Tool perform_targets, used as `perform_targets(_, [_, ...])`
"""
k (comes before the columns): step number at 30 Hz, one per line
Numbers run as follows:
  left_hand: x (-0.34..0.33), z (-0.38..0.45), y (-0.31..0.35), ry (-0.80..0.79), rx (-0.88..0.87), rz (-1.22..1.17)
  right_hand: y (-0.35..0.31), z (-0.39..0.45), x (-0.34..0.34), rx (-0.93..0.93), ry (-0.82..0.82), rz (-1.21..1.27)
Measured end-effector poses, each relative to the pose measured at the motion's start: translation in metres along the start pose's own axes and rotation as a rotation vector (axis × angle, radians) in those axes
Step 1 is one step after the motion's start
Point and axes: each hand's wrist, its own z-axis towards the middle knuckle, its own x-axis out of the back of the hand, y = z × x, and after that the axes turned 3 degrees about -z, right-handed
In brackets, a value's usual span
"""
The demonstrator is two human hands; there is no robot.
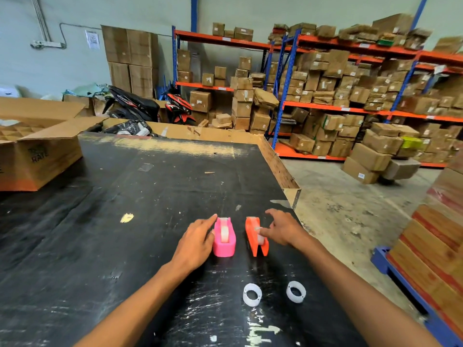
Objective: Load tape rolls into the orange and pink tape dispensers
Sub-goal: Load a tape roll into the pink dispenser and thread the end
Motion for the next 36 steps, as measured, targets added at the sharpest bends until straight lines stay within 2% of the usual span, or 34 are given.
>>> perform_targets(2, [0.005,-0.007,0.013,0.057,-0.086,0.039,0.007,-0.010,0.009,0.027,0.044,0.022])
perform_targets(4, [0.008,-0.014,0.029,0.039,-0.181,0.054,0.016,-0.025,0.016,0.048,0.056,0.014])
perform_targets(6, [0.010,-0.023,0.048,-0.086,-0.245,0.048,0.023,-0.041,0.021,0.065,-0.004,-0.040])
perform_targets(10, [0.002,-0.040,0.074,-0.417,-0.310,0.029,0.034,-0.079,0.022,0.076,-0.244,-0.164])
perform_targets(12, [-0.008,-0.046,0.075,-0.553,-0.326,0.131,0.042,-0.094,0.015,0.055,-0.316,-0.237])
perform_targets(14, [-0.018,-0.051,0.069,-0.617,-0.331,0.249,0.049,-0.103,0.006,0.037,-0.324,-0.296])
perform_targets(18, [-0.027,-0.058,0.064,-0.551,-0.374,0.285,0.056,-0.111,-0.008,0.075,-0.214,-0.291])
perform_targets(21, [-0.013,-0.060,0.053,-0.466,-0.335,0.235,0.043,-0.110,-0.015,0.129,-0.208,-0.279])
perform_targets(31, [0.081,-0.060,-0.030,-0.294,-0.075,0.326,-0.084,-0.071,-0.045,0.497,-0.226,-0.213])
perform_targets(36, [0.112,-0.048,-0.063,-0.198,0.012,0.345,-0.134,-0.042,-0.055,0.610,-0.025,-0.347])
